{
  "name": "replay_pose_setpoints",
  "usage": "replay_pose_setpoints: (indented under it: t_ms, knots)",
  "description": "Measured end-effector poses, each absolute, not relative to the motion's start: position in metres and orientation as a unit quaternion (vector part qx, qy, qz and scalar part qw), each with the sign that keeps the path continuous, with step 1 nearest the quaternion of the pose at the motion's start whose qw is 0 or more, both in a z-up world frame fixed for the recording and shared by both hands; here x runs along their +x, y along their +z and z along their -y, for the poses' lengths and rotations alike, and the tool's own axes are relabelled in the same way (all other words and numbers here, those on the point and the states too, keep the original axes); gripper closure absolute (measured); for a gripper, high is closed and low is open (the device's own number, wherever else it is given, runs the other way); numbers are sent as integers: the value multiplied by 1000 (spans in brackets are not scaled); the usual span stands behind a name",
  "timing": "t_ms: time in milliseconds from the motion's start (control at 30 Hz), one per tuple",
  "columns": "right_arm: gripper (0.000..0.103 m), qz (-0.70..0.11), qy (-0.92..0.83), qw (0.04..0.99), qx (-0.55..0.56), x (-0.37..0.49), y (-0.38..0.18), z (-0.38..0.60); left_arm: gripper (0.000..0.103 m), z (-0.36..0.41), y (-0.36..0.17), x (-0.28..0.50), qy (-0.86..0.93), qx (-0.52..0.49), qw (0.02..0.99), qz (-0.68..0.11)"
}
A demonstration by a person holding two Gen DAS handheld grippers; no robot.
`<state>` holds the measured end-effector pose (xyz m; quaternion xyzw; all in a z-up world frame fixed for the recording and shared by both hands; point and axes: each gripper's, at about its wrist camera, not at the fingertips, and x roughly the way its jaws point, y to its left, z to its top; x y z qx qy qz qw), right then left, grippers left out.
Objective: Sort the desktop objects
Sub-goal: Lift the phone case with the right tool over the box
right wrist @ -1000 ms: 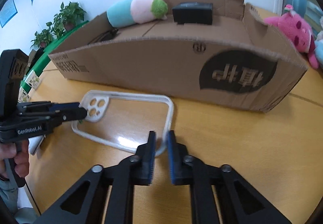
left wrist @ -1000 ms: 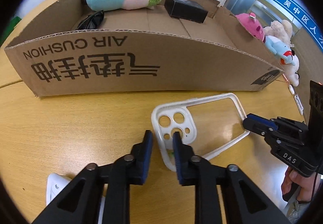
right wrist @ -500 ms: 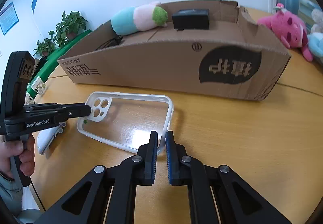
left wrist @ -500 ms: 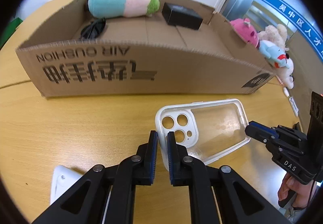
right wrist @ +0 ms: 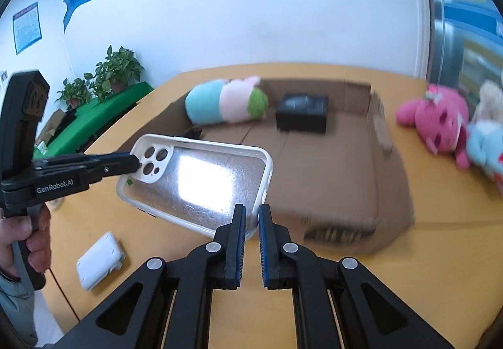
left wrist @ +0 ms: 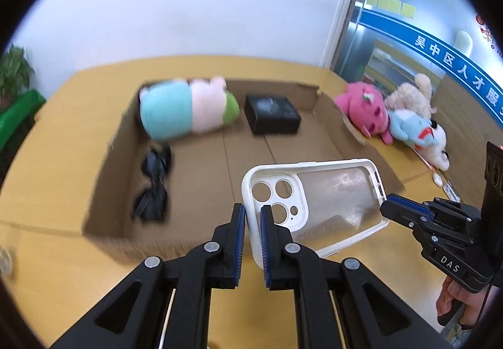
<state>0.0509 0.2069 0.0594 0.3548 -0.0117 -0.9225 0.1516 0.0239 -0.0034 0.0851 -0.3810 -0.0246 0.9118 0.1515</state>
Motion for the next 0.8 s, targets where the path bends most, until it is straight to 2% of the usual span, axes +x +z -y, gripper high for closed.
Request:
replay_pose_setpoints:
  t_ms: [200, 400, 633, 800]
  knots:
    - [96, -1, -922, 169, 348, -4, 91, -196, 94, 18, 109, -22, 919, -368, 138, 25]
    - [95, 13, -908, 188, 374, -72, 98, -190, 94, 31, 99, -80, 907, -398, 130, 40]
    - [94, -3, -870, 204, 450, -134, 59, -170, 94, 40, 55, -140, 878, -465, 102, 44]
    - [94, 22, -835, 207, 509, -167, 24, -174, 94, 41, 15, -167, 845, -525, 95, 45]
